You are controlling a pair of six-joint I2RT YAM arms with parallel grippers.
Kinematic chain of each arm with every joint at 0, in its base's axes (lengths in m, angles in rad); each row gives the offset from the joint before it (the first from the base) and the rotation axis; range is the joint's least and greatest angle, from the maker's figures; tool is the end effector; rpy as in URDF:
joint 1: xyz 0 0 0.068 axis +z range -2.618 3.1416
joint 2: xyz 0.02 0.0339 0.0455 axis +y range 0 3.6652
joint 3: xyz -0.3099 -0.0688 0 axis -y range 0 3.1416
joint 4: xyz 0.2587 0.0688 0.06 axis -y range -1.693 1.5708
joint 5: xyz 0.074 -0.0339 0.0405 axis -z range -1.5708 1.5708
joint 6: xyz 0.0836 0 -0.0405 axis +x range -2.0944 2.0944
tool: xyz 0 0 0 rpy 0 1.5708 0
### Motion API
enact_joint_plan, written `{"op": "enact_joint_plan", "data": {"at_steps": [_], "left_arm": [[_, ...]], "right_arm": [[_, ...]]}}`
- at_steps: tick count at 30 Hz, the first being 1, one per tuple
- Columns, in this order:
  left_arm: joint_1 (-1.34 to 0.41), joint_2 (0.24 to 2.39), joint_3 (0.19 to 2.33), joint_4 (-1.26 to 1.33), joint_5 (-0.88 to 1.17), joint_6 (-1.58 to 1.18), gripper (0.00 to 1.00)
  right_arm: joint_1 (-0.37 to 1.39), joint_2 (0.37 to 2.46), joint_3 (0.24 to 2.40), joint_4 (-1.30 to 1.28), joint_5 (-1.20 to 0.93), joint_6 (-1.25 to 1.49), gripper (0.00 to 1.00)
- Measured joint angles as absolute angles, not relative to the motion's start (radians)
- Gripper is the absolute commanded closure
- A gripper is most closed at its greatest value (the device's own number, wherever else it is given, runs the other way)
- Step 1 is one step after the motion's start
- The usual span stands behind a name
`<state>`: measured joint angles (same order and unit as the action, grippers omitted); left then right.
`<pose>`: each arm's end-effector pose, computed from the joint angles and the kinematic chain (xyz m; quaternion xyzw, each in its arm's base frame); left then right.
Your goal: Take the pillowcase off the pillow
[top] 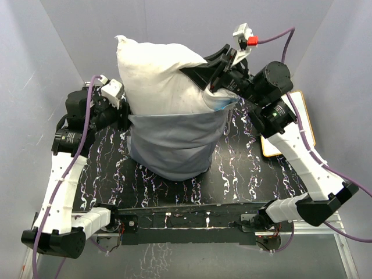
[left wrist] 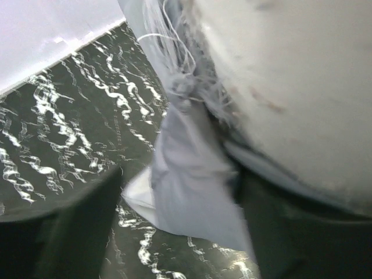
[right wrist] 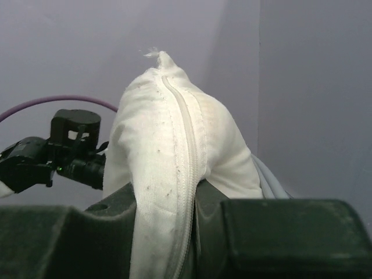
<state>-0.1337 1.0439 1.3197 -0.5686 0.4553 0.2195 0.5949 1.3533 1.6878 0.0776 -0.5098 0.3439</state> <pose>0.2325 -0.0684 0.4665 0.2699 0.7462 -0.1561 0.5882 0.2359 0.2089 0.6166 -0.2757 0.4992 0.4894 0.6597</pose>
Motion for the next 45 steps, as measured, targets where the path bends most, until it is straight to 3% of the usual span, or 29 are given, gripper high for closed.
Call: {"op": "enact_joint_plan", "data": {"at_steps": [5, 10, 21, 26, 34, 39, 45], "left_arm": [[-0.127, 0.984, 1.320, -0.587, 0.408, 0.228, 0.03], [-0.127, 0.961, 1.333, -0.604, 0.397, 0.226, 0.03], [-0.128, 0.864, 1.108, -0.648, 0.399, 0.245, 0.03], [-0.128, 0.896, 0.998, -0.634, 0.397, 0.263, 0.03], [-0.128, 0.955, 0.978, -0.523, 0.455, 0.250, 0.03], [-0.131, 0.956, 1.039, -0.432, 0.548, 0.253, 0.03], [-0.135, 0.963, 1.273, -0.295, 0.673, 0.278, 0.03]], "right_arm": [[0.592, 1.431, 1.774, 0.059, -0.419, 0.374, 0.92], [0.537, 1.419, 1.709, 0.088, -0.387, 0.444, 0.92], [0.114, 1.390, 1.540, 0.411, -0.510, 0.896, 0.92], [0.047, 1.403, 1.566, 0.623, -0.575, 1.049, 0.92], [0.062, 1.491, 1.734, 0.773, -0.698, 1.160, 0.92], [0.276, 1.494, 1.780, 0.522, -0.614, 0.935, 0.92], [0.572, 1.568, 1.831, 0.202, -0.400, 0.624, 0.92]]}}
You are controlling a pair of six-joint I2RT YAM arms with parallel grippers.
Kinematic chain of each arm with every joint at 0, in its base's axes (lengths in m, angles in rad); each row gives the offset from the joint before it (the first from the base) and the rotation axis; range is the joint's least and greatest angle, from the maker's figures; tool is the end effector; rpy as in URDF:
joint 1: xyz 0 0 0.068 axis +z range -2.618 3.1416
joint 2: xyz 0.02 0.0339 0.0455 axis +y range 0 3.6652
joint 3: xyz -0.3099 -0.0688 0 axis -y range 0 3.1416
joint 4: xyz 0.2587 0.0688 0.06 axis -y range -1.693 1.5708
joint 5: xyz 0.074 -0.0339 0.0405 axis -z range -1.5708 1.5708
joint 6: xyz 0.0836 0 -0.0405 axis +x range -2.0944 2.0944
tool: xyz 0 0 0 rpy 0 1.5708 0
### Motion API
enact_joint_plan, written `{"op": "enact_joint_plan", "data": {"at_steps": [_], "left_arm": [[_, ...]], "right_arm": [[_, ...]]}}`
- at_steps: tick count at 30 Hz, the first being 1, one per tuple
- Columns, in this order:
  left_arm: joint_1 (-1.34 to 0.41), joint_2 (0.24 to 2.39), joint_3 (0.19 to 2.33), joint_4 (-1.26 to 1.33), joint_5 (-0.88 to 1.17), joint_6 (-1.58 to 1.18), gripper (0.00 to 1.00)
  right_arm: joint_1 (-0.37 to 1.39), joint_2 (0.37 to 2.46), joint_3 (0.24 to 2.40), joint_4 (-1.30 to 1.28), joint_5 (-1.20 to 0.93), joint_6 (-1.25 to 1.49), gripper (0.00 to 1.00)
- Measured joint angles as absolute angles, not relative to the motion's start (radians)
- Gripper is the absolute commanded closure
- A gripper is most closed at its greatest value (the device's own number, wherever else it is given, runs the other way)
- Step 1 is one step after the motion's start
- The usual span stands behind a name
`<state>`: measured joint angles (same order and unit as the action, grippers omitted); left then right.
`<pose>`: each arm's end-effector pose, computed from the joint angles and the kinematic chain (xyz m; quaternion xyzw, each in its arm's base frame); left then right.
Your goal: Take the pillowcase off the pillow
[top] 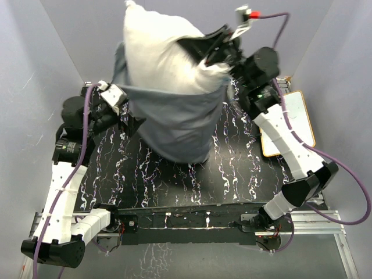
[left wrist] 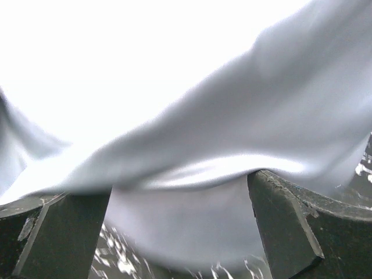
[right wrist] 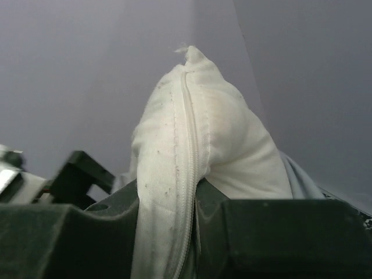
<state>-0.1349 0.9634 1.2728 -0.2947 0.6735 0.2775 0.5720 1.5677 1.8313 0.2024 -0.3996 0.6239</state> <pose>0.2017 -0.0800 0.5059 0.3660 0.6002 -0.1834 0.6871 0.3087 0.2374 0.6166 -0.1556 0.5185 0.5558 0.6309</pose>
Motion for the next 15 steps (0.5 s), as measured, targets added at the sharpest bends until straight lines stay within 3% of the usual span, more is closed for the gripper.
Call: {"op": "enact_joint_plan", "data": {"at_steps": [6, 15], "left_arm": [[-0.135, 0.972, 1.452, -0.231, 0.836, 0.223, 0.03], [-0.154, 1.002, 1.436, -0.342, 0.930, 0.346, 0.05]], "right_arm": [[0.745, 1.718, 1.967, 0.065, -0.133, 0.412, 0.92], [0.898, 1.895, 2.189, -0.006, 0.118, 0.224, 0.92]]}}
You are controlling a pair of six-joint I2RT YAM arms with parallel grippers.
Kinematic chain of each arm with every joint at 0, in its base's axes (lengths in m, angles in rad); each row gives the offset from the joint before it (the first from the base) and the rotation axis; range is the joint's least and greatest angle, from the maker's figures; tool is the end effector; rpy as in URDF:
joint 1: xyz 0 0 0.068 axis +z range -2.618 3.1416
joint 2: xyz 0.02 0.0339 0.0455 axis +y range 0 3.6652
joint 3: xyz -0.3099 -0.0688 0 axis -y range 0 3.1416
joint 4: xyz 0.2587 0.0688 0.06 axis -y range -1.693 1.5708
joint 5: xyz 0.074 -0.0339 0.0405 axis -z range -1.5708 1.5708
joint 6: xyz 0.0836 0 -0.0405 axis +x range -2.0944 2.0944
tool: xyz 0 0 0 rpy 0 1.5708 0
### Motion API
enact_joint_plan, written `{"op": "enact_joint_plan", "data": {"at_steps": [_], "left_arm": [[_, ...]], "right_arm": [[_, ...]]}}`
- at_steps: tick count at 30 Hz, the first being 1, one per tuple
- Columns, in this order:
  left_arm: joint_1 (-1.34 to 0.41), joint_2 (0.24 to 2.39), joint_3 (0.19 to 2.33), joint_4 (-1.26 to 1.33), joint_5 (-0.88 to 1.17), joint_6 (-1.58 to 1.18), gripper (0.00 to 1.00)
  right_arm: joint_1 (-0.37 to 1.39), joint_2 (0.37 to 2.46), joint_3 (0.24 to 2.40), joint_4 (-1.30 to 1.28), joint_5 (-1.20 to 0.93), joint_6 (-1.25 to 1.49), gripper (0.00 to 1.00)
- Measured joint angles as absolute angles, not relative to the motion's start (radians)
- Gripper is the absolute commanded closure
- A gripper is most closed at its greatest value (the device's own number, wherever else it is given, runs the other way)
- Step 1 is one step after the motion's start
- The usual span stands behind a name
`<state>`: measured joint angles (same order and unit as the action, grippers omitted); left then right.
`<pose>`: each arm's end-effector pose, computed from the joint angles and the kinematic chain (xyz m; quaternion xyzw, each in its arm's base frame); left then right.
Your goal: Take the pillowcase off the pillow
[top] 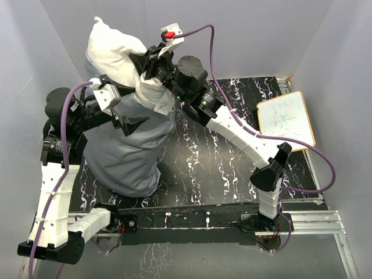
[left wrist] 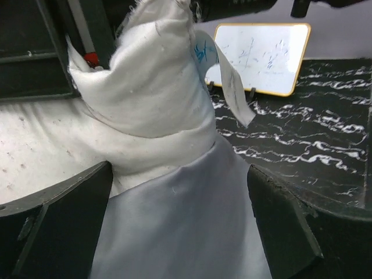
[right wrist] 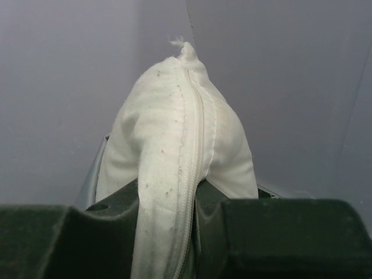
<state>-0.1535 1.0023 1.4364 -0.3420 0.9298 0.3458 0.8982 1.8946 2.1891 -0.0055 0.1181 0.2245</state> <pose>0.1737 -0.0947 0.5493 0.4698 0.5018 -0.2373 0.6864 0.3188 0.3844 0.5846 -0.1526 0.5790 0.3961 0.6961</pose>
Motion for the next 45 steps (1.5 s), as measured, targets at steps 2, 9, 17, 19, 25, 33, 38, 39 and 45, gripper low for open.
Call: {"op": "enact_joint_plan", "data": {"at_steps": [2, 9, 17, 19, 25, 33, 38, 39, 45], "left_arm": [[-0.163, 1.002, 1.418, -0.356, 0.911, 0.395, 0.08], [-0.198, 0.958, 1.281, -0.341, 0.729, 0.487, 0.34], [-0.216, 0.974, 1.092, -0.485, 0.552, 0.415, 0.04], [-0.216, 0.982, 1.084, -0.501, 0.550, 0.385, 0.03], [-0.216, 0.945, 1.136, -0.485, 0.487, 0.268, 0.03], [-0.135, 0.892, 0.970, -0.438, 0.255, 0.207, 0.03], [-0.122, 0.917, 0.933, -0.451, 0.251, 0.203, 0.03], [-0.122, 0.922, 0.931, -0.445, 0.254, 0.205, 0.03], [-0.121, 0.918, 0.881, -0.383, 0.337, 0.234, 0.03]], "right_arm": [[0.898, 1.900, 2.190, -0.008, 0.133, 0.203, 0.92], [0.813, 1.901, 2.190, -0.009, 0.022, 0.275, 0.92], [0.504, 1.874, 2.103, 0.077, -0.225, 0.545, 0.92], [0.454, 1.858, 2.099, 0.101, -0.279, 0.586, 0.92], [0.416, 1.785, 2.062, 0.250, -0.484, 0.710, 0.92], [0.213, 1.789, 2.073, 0.545, -0.701, 1.054, 0.92], [0.146, 1.849, 2.176, 0.664, -0.748, 1.213, 0.92], [0.146, 1.851, 2.181, 0.685, -0.759, 1.236, 0.92], [0.130, 1.865, 2.234, 0.824, -0.810, 1.387, 0.92]]}}
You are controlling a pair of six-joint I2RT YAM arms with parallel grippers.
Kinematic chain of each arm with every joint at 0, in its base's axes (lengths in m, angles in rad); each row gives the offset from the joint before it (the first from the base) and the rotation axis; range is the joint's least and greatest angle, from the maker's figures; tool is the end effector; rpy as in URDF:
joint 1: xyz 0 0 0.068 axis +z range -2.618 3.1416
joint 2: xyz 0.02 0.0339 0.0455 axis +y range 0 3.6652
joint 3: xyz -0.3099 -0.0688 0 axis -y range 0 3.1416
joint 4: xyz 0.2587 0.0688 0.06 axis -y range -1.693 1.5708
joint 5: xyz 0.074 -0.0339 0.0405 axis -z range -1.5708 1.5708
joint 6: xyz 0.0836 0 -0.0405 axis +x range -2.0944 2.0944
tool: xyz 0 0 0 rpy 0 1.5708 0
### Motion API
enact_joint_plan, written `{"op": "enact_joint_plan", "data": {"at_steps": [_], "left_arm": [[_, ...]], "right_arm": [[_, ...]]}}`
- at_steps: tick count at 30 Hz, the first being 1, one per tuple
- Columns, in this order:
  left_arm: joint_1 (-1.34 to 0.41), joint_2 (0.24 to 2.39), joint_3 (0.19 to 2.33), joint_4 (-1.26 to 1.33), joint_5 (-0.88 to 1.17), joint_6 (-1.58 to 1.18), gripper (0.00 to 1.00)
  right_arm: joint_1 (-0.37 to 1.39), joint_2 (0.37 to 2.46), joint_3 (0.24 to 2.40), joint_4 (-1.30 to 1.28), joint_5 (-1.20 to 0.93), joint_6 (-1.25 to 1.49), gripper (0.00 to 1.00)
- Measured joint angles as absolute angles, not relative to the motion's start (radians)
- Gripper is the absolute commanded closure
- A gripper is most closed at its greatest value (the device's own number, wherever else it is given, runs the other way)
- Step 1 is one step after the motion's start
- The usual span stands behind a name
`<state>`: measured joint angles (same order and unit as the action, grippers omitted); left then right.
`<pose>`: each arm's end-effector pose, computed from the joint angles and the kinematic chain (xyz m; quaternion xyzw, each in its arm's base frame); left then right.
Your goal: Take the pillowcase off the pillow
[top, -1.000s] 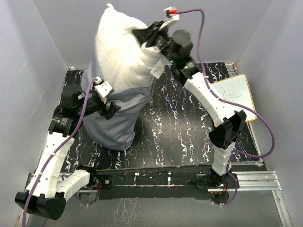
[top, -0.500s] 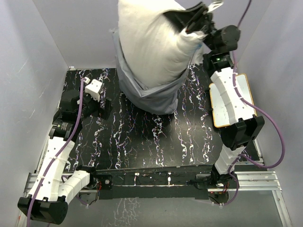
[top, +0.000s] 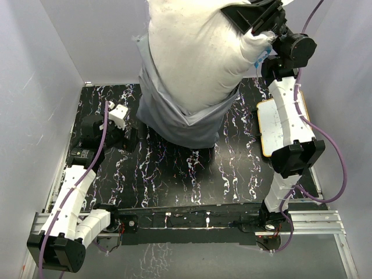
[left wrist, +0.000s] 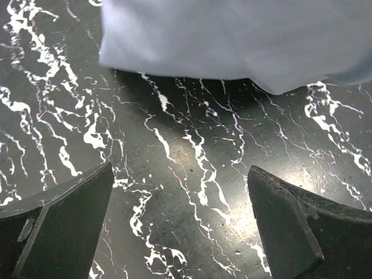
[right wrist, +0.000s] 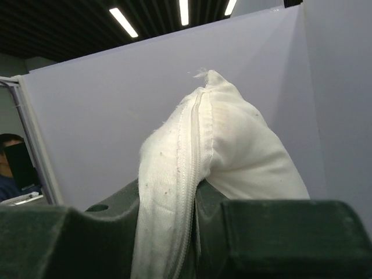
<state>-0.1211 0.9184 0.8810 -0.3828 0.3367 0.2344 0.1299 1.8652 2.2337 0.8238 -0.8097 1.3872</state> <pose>0.2272 -0.0555 0.3477 0.2360 0.7980 -0.1100 0.5435 0.3673 0.1090 0.6816 -0.2112 0.3673 0.6748 0.6043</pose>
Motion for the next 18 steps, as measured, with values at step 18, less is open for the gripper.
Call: {"op": "enact_joint_plan", "data": {"at_steps": [18], "left_arm": [[-0.065, 0.922, 0.805, -0.270, 0.696, 0.215, 0.21]], "right_arm": [[0.038, 1.869, 2.355, 1.058, -0.765, 1.597, 0.92]]}}
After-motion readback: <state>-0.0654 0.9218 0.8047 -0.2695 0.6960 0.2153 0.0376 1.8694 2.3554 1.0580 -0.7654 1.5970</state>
